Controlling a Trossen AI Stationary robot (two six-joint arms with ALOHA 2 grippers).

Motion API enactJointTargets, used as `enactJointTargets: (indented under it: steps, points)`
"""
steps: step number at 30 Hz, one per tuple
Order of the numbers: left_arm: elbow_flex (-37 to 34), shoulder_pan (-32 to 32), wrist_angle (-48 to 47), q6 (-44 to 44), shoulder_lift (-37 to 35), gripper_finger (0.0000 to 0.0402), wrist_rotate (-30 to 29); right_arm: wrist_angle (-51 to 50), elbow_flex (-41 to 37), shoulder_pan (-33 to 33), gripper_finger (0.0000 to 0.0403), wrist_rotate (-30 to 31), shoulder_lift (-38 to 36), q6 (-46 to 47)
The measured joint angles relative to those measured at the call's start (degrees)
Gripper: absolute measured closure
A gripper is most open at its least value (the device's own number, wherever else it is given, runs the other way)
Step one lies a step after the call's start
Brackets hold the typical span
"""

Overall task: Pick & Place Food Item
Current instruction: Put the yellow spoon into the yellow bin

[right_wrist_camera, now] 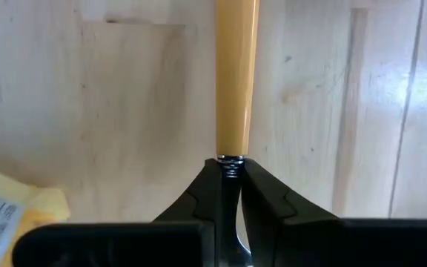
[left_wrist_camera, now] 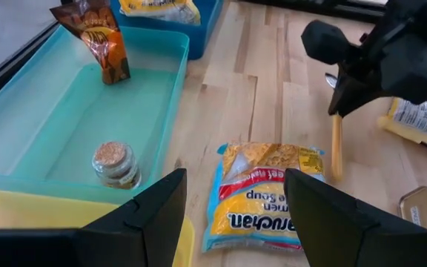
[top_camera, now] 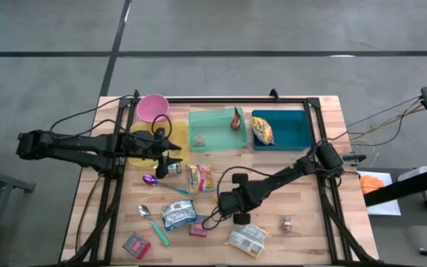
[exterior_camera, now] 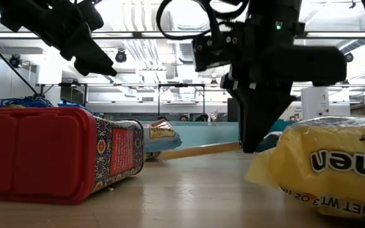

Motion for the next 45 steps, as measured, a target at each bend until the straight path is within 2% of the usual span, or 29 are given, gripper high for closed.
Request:
enactJointTargets:
  steps: [5, 10, 17, 20, 28, 37, 45]
  points:
    - [0.0, 0.0, 2.8, 0.0, 0.0, 0.0166, 1.7, -2.7, 1.9, 0.4, 0.0378, 2.2, -1.6, 0.0]
    - [0.0, 0.0, 5.8, -1.9, 0.0, 0.0166, 3.0, -5.3, 2.5, 1.8, 0.0378, 7.6, -5.2, 1.5]
    - [0.0, 0.0, 12.7, -10.0, 0.9, 0.0166, 3.0, -5.7, 2.5, 4.1, 0.0378, 20.7, -11.1, 2.9]
    - [0.0, 0.0, 16.5, -13.1, 3.6, 0.0166, 3.0, -5.3, 2.4, 4.2, 0.0378, 26.2, -12.4, 2.9]
    - [1.9, 0.0, 24.5, -18.2, 12.1, 0.0165, 3.7, -5.1, 2.4, 4.1, 0.0378, 32.6, -12.6, 0.8]
    - [2.6, 0.0, 33.1, -20.0, 17.3, 0.0165, 14.2, -5.2, 2.4, 3.7, 0.0378, 34.5, -12.6, 0.8]
    - [2.6, -0.4, 33.5, -20.9, 17.2, 0.0165, 15.2, -5.4, 2.4, 2.1, 0.0379, 34.9, -12.6, -0.3]
